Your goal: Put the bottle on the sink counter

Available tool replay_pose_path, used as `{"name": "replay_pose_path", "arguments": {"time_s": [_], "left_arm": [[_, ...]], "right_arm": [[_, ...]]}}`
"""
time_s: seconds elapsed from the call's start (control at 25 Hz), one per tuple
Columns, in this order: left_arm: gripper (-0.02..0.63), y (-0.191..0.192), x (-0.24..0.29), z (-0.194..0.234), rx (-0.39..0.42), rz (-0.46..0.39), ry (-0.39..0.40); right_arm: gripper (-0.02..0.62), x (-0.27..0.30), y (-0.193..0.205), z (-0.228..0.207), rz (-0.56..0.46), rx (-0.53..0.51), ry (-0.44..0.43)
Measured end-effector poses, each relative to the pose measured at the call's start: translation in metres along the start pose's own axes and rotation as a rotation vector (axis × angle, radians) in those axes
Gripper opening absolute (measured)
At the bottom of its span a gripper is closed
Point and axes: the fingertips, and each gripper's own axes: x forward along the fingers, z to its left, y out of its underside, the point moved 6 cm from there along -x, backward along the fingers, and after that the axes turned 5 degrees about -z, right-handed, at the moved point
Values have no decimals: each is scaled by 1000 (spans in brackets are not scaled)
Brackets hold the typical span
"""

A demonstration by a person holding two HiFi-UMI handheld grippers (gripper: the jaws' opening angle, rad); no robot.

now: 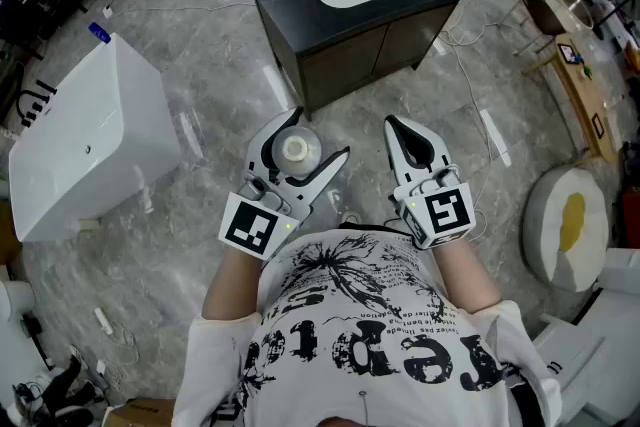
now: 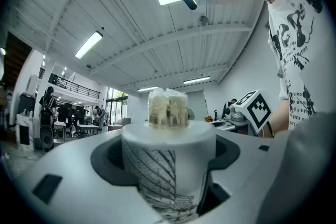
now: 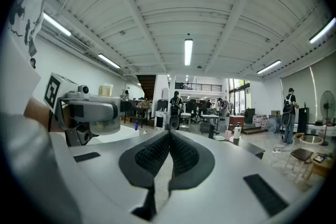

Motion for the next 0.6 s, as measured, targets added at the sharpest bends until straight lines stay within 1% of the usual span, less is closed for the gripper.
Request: {"name": "replay_pose_path", "arguments": {"time_s": [0.2, 0.4, 0.6], "left_arm": [[347, -2, 20, -1, 7, -7, 1], [347, 0, 42, -7, 7, -11, -2], [347, 8, 65, -10, 5, -18, -12]], "right_arm": [[13, 0, 4, -20, 53, -25, -14], [14, 1, 3, -43, 44, -7, -9], [14, 2, 11, -69, 27, 42, -33]]}}
